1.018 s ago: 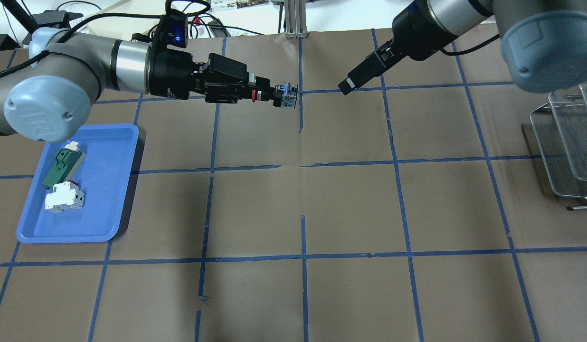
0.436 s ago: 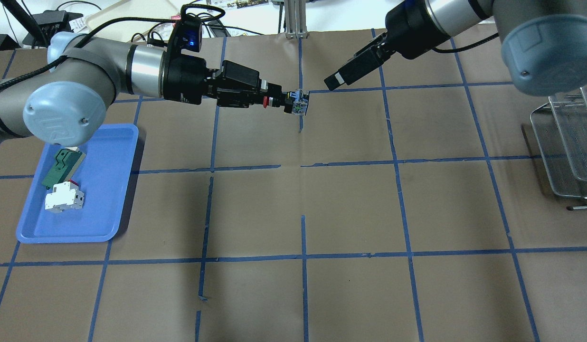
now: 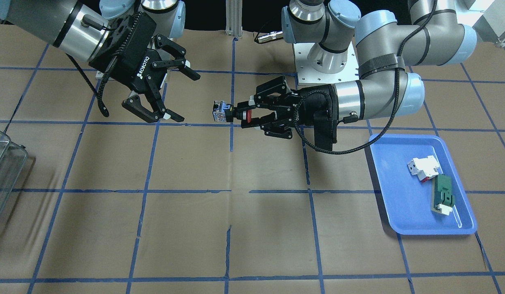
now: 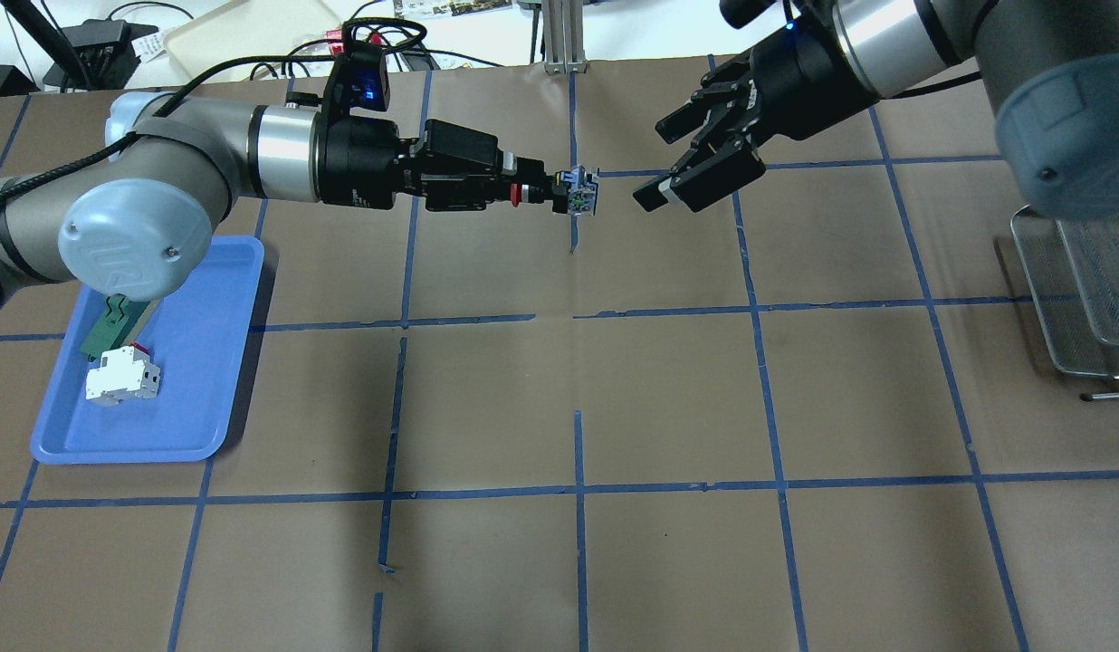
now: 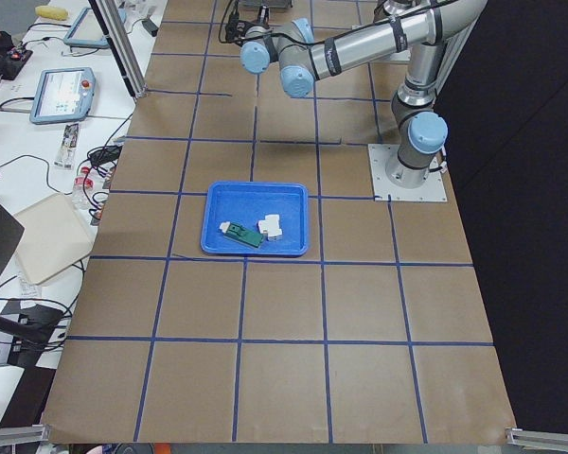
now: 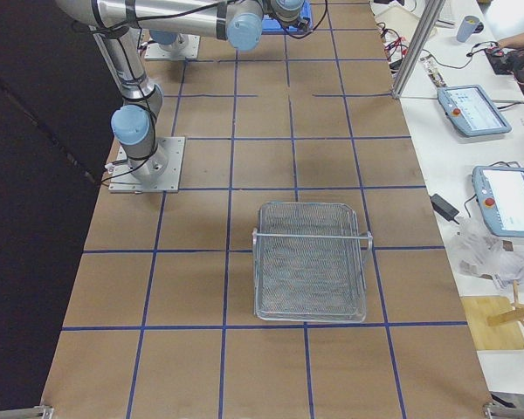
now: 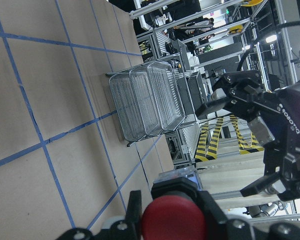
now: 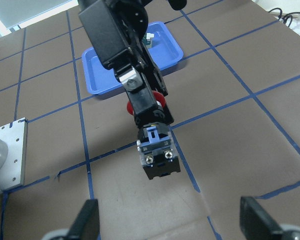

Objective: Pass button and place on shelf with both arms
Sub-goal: 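Close the right gripper on the red button held by the left gripper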

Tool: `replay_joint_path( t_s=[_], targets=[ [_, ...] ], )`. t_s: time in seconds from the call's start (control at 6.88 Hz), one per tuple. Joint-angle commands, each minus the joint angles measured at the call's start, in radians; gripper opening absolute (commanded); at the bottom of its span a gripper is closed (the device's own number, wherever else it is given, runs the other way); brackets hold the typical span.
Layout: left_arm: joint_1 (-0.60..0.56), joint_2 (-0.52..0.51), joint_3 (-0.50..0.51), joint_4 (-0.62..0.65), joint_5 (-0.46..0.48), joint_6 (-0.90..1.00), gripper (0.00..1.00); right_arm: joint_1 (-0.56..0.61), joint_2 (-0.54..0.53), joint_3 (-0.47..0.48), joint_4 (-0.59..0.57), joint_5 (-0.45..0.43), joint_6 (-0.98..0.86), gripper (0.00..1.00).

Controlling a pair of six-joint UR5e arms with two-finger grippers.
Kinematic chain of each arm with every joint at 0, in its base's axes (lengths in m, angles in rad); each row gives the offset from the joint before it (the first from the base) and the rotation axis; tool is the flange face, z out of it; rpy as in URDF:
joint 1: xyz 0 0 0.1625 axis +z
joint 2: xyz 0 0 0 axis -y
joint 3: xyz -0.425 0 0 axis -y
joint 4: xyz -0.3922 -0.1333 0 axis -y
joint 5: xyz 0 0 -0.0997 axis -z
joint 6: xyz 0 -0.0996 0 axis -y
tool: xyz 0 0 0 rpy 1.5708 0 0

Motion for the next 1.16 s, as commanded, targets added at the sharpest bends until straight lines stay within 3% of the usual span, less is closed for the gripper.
replay_joint_path(
  t_s=[0.0, 0.29, 1.02],
  targets=[
    [0.000, 0.009, -0.017, -0.009, -0.045, -0.011, 0.00, 0.042, -0.029, 0.015, -0.018, 0.003, -0.055, 1.00],
    [-0.002, 0.012, -0.018, -0.013, -0.060, -0.037, 0.00, 0.099, -0.016, 0.027, -0.134, -0.013, -0.038, 1.00],
    [0.000, 0.012, -0.018, -0.012, -0.058, -0.038, 0.00, 0.110, 0.036, 0.022, -0.168, -0.031, -0.026, 1.00]
  ],
)
